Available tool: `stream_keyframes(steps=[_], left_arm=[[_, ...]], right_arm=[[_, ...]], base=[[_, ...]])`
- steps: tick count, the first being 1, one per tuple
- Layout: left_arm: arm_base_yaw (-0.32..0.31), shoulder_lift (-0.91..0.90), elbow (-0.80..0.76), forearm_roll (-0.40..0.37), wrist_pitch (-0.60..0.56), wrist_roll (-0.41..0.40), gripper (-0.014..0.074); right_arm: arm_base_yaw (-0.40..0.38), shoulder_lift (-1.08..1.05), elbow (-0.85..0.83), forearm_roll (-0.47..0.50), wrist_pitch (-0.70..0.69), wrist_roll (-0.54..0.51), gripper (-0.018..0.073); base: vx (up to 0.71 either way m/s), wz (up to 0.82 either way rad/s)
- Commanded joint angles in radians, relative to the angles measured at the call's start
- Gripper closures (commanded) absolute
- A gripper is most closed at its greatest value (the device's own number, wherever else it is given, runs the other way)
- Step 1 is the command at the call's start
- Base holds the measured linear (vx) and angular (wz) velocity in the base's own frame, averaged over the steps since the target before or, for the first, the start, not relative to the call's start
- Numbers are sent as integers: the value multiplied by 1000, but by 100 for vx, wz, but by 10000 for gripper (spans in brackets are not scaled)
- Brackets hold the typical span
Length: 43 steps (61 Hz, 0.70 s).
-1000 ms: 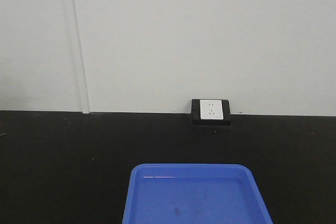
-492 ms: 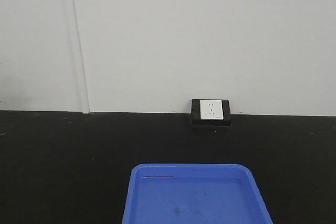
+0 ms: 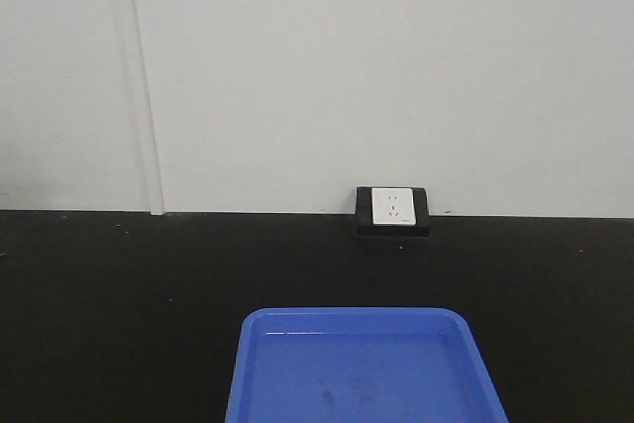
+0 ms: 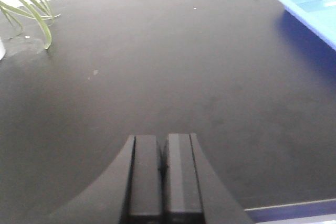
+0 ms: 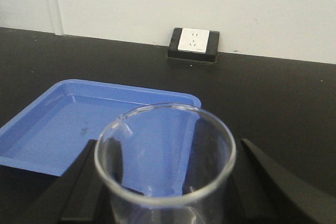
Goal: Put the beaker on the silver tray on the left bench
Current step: 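Hold the beaker in the right gripper while the base turns away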
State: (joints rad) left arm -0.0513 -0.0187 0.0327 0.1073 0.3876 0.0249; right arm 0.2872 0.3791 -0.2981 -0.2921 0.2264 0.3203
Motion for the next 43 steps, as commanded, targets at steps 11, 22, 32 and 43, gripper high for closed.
stream_keyframes(steps=[11,22,32,43], left_arm=[[-7,-7,20,0,-78,-2,595],[-7,-7,20,0,-78,-2,595],[-7,-7,20,0,-78,-2,595],[-7,-7,20,0,-78,-2,595]], right_arm=[[-3,6,-29,-11,-77,-5,571],[-3,6,-29,-11,-77,-5,571],[-3,6,-29,-11,-77,-5,571],[-3,6,-29,-11,-77,-5,571]], base=[[-5,-13],[-8,-17],[-11,-21],[-14,-22]])
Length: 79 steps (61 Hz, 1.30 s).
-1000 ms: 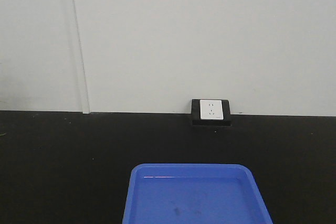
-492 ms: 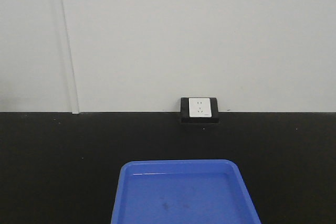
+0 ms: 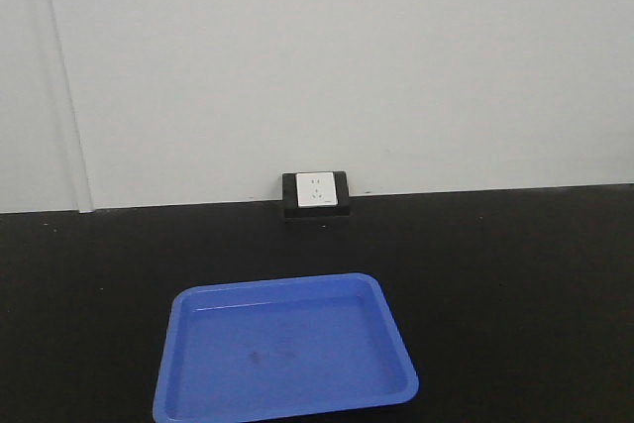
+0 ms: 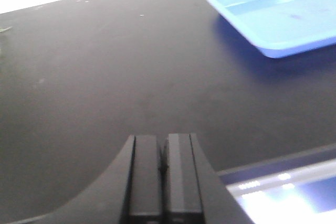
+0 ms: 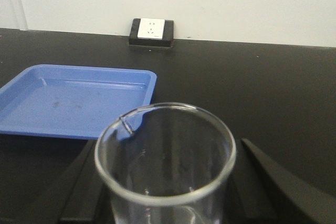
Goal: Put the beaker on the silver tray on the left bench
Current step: 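Hold the beaker in the right gripper while the base turns away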
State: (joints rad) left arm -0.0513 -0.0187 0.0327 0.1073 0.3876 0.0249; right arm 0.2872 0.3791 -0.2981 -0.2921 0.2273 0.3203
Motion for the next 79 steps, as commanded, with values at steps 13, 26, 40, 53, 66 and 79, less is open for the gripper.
stream_keyframes(steps=[13,26,40,53,66,79], left_arm=[[-7,-7,20,0,-78,-2,595],[-7,-7,20,0,-78,-2,595],[-7,-7,20,0,-78,-2,595],[-7,-7,20,0,-78,-2,595],[-7,-7,20,0,-78,-2,595],[-7,-7,20,0,-78,-2,595]], right_arm=[[-3,6,-29,-11,-78,-5,571],[-3,6,-29,-11,-78,-5,571],[-3,6,-29,-11,-78,-5,571],[-3,6,-29,-11,-78,-5,571],[-3,6,-29,-11,-78,-5,571],[-3,6,-29,-11,-78,-5,571]], base=[[-19,-13],[-24,8],[-28,26],[-31,35],[-33,36],[-33,37]])
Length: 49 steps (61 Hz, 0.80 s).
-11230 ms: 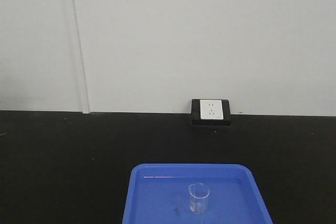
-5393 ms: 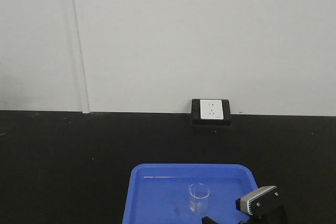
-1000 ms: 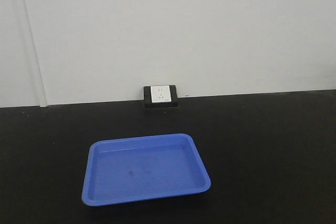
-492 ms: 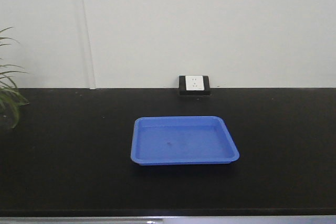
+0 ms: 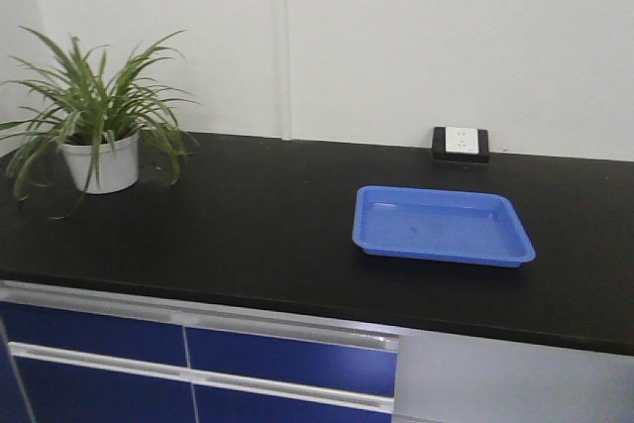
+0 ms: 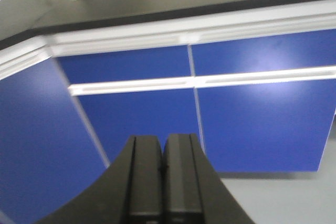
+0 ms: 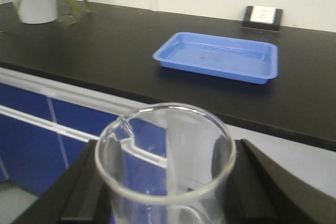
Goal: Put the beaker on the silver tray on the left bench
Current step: 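Hold the beaker in the right gripper while the base turns away, then carry the beaker in the right gripper toward the silver tray bench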
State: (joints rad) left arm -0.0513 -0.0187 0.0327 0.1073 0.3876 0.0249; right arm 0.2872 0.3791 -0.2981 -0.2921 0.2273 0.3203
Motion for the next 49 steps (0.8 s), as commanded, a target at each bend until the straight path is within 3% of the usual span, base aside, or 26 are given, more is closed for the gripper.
stream_keyframes(steps=[1,49], left_arm=[[-7,-7,20,0,-78,-2,595],[-7,-7,20,0,-78,-2,595]], right_arm=[[-3,6,-29,-11,-78,-5,571],[-3,6,-29,-11,-78,-5,571]], base=[[-34,38],[-31,60]])
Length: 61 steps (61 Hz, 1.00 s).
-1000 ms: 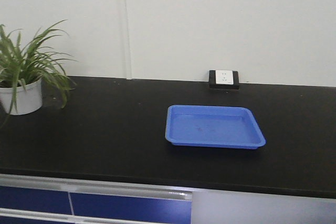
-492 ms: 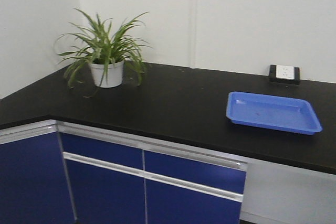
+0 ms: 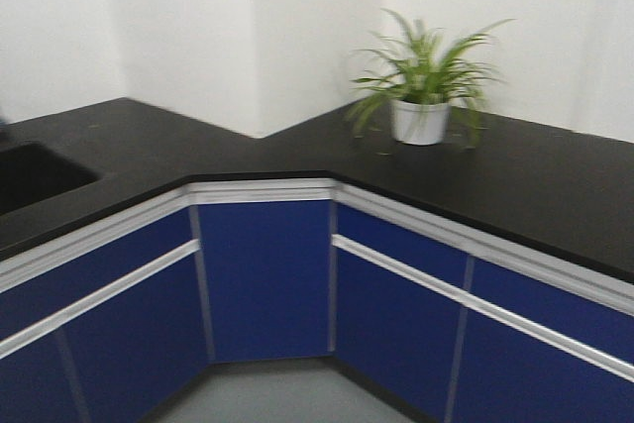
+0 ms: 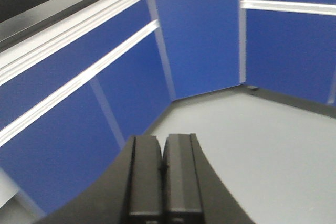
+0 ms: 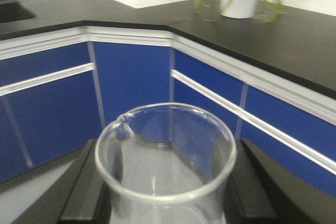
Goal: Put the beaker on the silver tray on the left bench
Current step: 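Carry the beaker in the right gripper toward the silver tray bench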
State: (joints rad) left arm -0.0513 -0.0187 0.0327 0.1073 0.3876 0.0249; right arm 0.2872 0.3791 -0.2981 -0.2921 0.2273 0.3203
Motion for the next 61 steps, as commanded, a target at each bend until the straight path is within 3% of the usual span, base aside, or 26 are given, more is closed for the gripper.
stream_keyframes(steps=[1,36,61], left_arm=[[-7,-7,20,0,-78,-2,595],[-7,-7,20,0,-78,-2,595],[-7,-7,20,0,-78,-2,595]], right_arm=[[-3,6,-29,-11,-78,-5,571],[-3,6,-29,-11,-78,-5,571],[-3,6,-29,-11,-78,-5,571]], base=[[-23,73],[-14,62],[6,68]])
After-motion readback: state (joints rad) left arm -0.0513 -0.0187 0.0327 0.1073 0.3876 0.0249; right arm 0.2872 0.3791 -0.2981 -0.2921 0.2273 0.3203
